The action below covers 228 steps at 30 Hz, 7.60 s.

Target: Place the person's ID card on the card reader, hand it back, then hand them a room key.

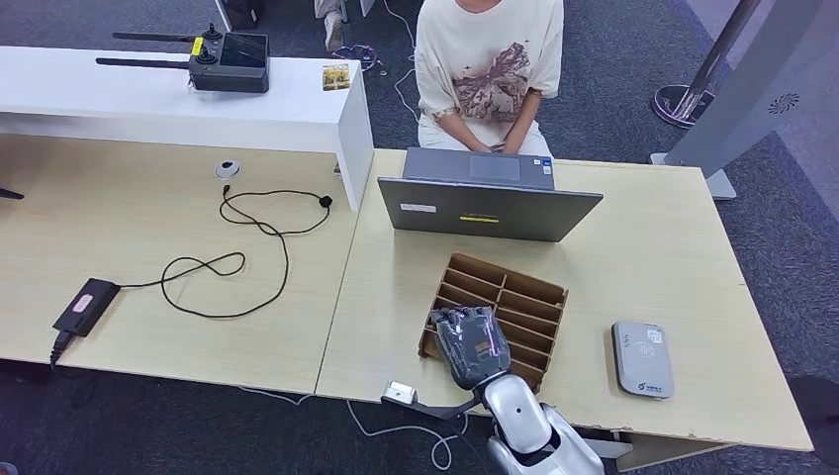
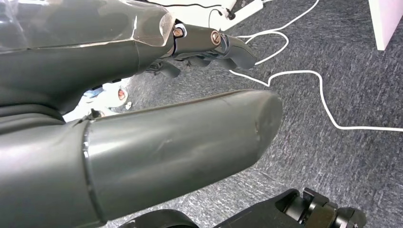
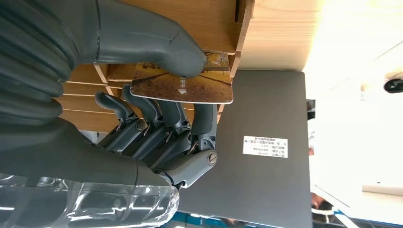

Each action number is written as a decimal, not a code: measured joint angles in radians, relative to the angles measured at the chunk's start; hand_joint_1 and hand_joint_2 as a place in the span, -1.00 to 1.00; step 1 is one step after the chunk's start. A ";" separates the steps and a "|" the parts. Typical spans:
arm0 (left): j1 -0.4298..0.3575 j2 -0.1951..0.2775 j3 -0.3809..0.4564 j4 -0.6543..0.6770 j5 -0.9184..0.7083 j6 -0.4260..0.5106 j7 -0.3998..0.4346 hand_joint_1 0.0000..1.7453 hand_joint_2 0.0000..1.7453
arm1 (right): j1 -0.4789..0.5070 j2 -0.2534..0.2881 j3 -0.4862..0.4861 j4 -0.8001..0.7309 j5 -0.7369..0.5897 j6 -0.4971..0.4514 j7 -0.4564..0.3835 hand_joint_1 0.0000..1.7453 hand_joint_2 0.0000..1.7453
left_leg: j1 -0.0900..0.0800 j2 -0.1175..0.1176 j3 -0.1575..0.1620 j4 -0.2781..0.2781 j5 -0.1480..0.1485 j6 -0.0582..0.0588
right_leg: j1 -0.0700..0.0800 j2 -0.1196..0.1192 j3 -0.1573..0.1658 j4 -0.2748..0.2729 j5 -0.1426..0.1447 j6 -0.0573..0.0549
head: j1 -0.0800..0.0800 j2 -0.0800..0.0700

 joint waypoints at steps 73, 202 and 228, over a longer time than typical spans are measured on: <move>0.001 0.001 -0.015 0.000 0.043 0.015 -0.004 -1.00 -1.00 | -0.025 -0.108 0.056 -0.140 0.053 -0.048 0.011 1.00 1.00 | 0.000 0.000 0.000 0.000 0.000 0.000 | 0.000 0.000 0.000 0.000 0.000 0.000 | 0.000 0.000; -0.010 -0.023 -0.063 0.000 0.086 0.024 -0.007 -1.00 -1.00 | -0.902 0.090 -0.254 0.464 -0.221 0.225 0.194 1.00 1.00 | 0.000 0.000 0.000 0.001 0.001 0.000 | 0.000 0.000 0.000 0.001 0.001 -0.001 | 0.000 0.000; -0.010 -0.023 -0.063 0.000 0.093 0.038 -0.005 -1.00 -1.00 | -0.902 0.093 -0.285 0.474 -0.244 0.226 0.192 -1.00 1.00 | 0.000 0.000 0.000 0.001 0.001 0.000 | 0.000 0.000 0.000 0.001 0.001 -0.001 | 0.000 0.000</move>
